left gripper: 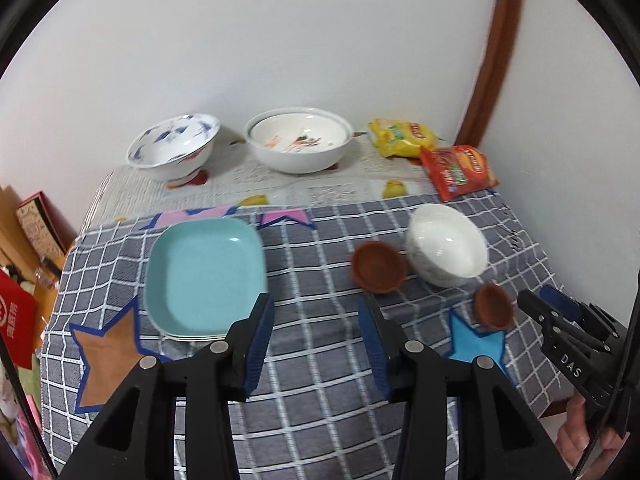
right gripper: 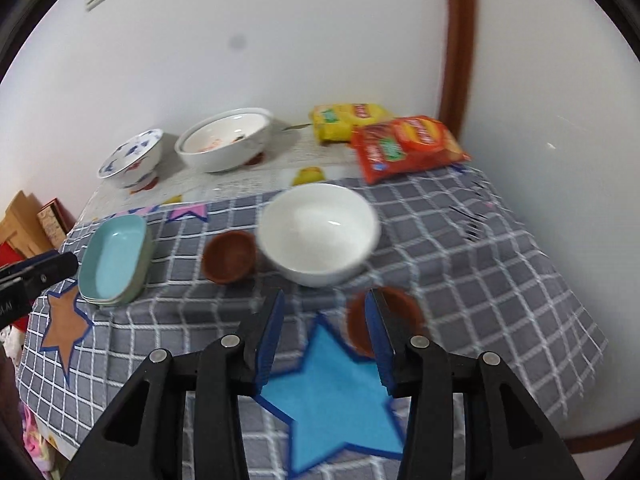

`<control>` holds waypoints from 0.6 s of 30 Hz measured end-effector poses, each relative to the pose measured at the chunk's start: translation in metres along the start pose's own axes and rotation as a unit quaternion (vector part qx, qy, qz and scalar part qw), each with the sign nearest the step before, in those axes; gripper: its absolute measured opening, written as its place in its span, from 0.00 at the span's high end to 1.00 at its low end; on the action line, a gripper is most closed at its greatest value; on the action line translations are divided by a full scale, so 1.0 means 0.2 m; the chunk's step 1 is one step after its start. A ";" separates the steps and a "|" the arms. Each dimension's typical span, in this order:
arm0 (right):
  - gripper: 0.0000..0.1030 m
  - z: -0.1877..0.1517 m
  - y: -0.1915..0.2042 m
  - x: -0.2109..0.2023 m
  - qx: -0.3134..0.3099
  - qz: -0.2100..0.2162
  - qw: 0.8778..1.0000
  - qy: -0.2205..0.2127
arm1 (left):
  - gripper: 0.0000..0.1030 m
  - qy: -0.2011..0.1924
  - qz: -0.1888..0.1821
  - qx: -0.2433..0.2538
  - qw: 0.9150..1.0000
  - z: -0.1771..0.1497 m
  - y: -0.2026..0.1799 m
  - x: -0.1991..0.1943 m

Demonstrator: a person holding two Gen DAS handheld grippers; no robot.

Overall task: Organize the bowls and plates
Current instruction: 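Pull both grippers back and up from the plate stack, then move both grippers toward the two small brown clay bowls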

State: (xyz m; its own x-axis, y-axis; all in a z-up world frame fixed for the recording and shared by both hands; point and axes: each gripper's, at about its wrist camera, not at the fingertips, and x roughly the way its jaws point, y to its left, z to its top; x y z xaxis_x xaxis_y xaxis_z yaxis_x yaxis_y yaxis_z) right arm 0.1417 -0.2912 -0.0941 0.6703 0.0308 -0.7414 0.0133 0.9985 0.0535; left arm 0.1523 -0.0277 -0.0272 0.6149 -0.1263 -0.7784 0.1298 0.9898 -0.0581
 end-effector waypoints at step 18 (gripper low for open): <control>0.41 -0.12 -0.31 -0.17 0.066 -0.019 0.998 0.011 | 0.60 -0.024 0.002 0.048 0.999 -0.02 -0.27 -0.13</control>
State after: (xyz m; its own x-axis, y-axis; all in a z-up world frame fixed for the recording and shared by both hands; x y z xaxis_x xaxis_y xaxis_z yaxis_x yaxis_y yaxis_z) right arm 0.1001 -0.3524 -0.0887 0.6509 -0.0038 -0.7591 0.1367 0.9842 0.1123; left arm 0.1264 -0.0770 -0.0055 0.6517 -0.1275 -0.7477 0.1991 0.9800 0.0064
